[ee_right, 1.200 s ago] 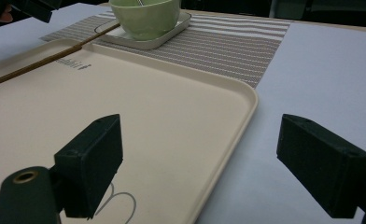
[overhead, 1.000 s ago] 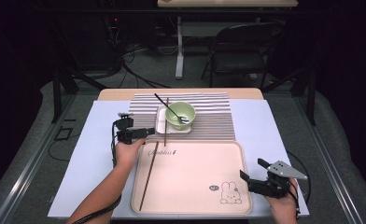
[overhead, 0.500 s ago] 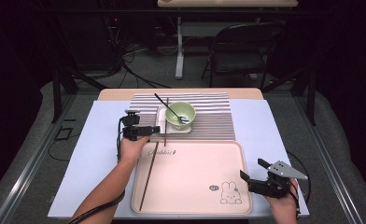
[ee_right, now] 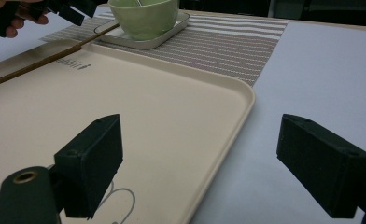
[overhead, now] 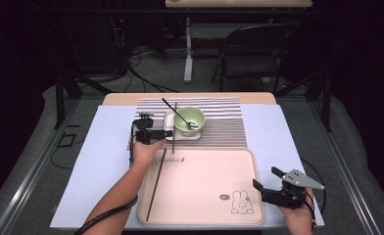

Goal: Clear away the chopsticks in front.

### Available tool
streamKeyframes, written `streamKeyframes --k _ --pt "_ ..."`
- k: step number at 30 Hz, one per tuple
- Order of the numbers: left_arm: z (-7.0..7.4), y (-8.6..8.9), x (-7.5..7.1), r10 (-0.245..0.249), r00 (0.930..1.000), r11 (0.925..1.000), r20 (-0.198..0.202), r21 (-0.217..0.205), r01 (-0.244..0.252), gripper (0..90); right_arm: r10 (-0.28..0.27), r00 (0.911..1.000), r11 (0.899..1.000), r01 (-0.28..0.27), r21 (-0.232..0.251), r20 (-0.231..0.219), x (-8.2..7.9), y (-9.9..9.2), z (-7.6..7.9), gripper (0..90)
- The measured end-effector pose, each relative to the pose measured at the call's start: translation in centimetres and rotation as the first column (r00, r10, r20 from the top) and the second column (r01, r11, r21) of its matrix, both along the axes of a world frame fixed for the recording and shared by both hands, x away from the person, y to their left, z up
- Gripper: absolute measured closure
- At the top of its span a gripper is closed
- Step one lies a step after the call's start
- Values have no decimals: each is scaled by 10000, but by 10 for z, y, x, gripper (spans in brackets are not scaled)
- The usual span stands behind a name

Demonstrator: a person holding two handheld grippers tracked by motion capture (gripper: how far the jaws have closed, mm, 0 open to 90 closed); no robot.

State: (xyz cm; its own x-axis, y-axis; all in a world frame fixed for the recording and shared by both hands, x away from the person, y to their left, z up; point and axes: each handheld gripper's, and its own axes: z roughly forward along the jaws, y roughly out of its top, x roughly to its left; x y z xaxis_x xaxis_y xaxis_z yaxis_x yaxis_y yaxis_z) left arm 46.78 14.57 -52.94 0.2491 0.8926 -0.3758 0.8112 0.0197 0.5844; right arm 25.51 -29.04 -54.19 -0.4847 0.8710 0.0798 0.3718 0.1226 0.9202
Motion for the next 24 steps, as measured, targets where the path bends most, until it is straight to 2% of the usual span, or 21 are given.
streamKeyframes --k 6,13,24 --pt "-3 -5 5 -115 9999 9999 -74 -106 115 167 -40 10000 10000 40 -14 7 -1 -2 0 139" --pt "-5 -13 10 22 9999 9998 -156 196 -19 226 -98 10000 10000 98 17 -1 -4 -3 0 139" --pt "-10 -19 14 126 9996 9994 -269 339 -117 311 -148 9999 9999 148 36 -22 -5 -4 0 139"
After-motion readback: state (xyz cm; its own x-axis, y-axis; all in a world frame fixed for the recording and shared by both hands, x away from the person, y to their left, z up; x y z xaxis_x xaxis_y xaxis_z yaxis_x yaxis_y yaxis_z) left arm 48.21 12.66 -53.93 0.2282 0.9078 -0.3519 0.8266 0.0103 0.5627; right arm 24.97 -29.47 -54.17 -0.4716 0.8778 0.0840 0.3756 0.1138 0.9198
